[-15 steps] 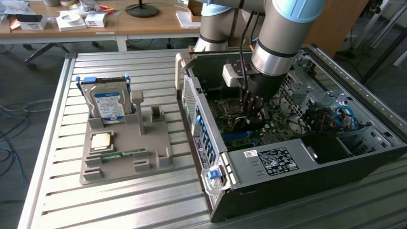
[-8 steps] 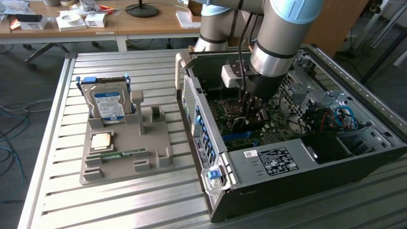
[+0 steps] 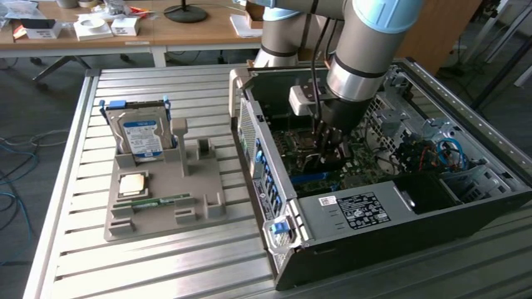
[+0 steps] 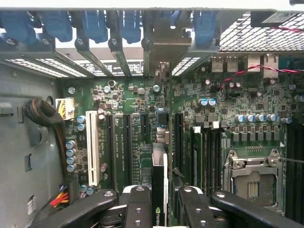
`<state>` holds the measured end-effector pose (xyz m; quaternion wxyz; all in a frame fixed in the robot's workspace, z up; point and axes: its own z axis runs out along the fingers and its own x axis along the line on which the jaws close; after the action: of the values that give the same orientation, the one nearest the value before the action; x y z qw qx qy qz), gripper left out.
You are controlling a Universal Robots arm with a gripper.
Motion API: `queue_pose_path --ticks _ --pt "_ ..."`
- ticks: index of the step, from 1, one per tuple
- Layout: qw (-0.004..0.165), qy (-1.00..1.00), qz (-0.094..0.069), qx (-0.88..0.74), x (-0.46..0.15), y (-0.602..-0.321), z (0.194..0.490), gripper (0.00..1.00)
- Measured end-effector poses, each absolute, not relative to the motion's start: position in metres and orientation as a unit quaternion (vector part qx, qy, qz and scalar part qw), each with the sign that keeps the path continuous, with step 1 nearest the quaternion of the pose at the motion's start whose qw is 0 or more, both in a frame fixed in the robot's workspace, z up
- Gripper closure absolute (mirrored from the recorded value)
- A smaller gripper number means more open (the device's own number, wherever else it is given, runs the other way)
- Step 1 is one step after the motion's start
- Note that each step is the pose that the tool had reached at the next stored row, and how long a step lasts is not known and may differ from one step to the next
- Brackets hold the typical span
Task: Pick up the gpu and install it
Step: 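Insert the gpu into the slot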
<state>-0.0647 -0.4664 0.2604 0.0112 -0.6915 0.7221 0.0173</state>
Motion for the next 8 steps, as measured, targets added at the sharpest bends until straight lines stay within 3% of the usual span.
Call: queue_pose_path --ticks 8 --pt "0.011 0.722 0.017 -0.691 -0.0647 -0.4664 0.2577 0.74"
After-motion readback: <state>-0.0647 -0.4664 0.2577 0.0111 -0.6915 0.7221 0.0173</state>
